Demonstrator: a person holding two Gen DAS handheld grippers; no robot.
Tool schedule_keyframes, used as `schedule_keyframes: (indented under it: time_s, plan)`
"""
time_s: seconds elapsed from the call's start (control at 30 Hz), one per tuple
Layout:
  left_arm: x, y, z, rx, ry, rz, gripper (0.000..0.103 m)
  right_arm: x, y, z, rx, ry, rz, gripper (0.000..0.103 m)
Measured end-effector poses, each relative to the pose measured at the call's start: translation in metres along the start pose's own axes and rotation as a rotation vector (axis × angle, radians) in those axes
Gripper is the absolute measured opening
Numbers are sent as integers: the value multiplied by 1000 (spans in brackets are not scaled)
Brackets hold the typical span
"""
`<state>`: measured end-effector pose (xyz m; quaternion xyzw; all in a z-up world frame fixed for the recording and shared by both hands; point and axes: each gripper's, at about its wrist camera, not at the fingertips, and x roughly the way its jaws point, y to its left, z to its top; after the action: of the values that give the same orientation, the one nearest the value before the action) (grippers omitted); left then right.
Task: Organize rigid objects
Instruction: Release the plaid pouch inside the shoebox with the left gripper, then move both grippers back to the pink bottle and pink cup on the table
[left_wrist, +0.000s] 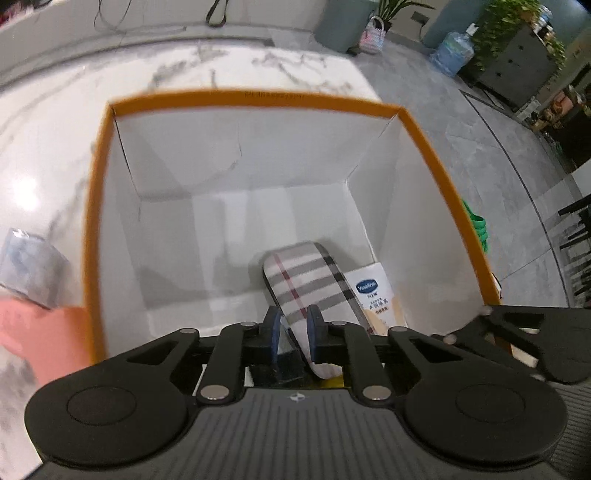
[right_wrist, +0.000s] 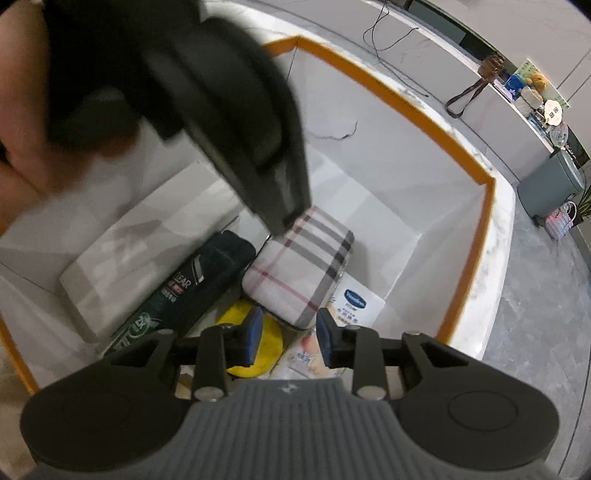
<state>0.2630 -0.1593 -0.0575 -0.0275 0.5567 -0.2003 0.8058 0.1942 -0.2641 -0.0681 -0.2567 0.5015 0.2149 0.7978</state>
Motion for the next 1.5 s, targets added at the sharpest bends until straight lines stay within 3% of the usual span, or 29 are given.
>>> schedule_keyframes:
  time_s: [0.27,0.53,0.77,0.9,1.17,1.43,1.5]
  plan:
    - [-33,-2,-5,78,-73,25,17,21,-7,9,70,39,-1,20]
    - [-55,6,-15,128,-95,43,17,18,2,10,74,52,-41,20]
    - [-95,22,-30,172,-120,40,17,-4,13,10,153,-17,-85,16]
    - [-122,32,-40,194,-164,80,21,-28,30,16,174,-92,-82,16]
    - [-151,62,-63,184,-216,75,21,-63,77,43,139,-216,-25,22]
    - [-150,111,-77,95,-214,79,21,-61,117,73,70,-211,0,23]
    - [-148,124,-78,70,-216,80,21,-56,124,81,58,-203,1,30]
